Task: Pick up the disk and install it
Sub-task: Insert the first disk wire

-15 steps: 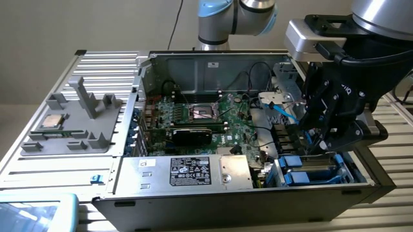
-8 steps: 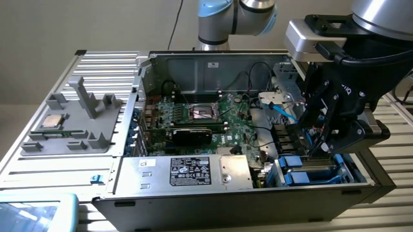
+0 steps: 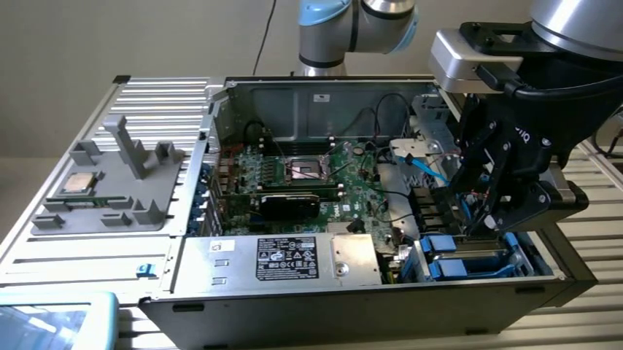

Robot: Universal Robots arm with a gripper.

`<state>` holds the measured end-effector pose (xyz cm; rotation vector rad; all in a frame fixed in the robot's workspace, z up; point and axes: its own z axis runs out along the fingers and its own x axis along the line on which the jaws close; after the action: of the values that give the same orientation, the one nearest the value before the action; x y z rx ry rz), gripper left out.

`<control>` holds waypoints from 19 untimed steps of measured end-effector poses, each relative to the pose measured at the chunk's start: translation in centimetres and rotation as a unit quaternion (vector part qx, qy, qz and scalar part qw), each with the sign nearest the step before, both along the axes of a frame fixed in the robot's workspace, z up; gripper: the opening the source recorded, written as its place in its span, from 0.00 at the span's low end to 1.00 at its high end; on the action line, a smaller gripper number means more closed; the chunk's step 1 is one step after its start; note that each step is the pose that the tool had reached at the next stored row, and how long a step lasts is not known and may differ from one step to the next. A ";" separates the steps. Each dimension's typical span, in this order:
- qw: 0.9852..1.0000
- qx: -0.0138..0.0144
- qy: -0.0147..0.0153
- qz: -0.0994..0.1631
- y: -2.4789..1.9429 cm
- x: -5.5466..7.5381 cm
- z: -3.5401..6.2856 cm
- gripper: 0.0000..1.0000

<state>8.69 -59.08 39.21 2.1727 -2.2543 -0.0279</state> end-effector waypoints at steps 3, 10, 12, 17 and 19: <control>1.000 0.000 0.000 0.000 0.00 0.0 0.00 0.58; 1.000 0.000 0.002 0.000 -0.03 1.0 0.00 0.58; 1.000 0.001 0.004 0.000 -0.12 1.5 0.00 0.58; 1.000 0.002 0.007 0.000 -0.59 2.2 0.00 0.58; 1.000 0.002 0.007 0.000 -0.78 2.5 -0.01 0.58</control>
<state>11.23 -59.86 39.21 2.1670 -2.2484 -0.0475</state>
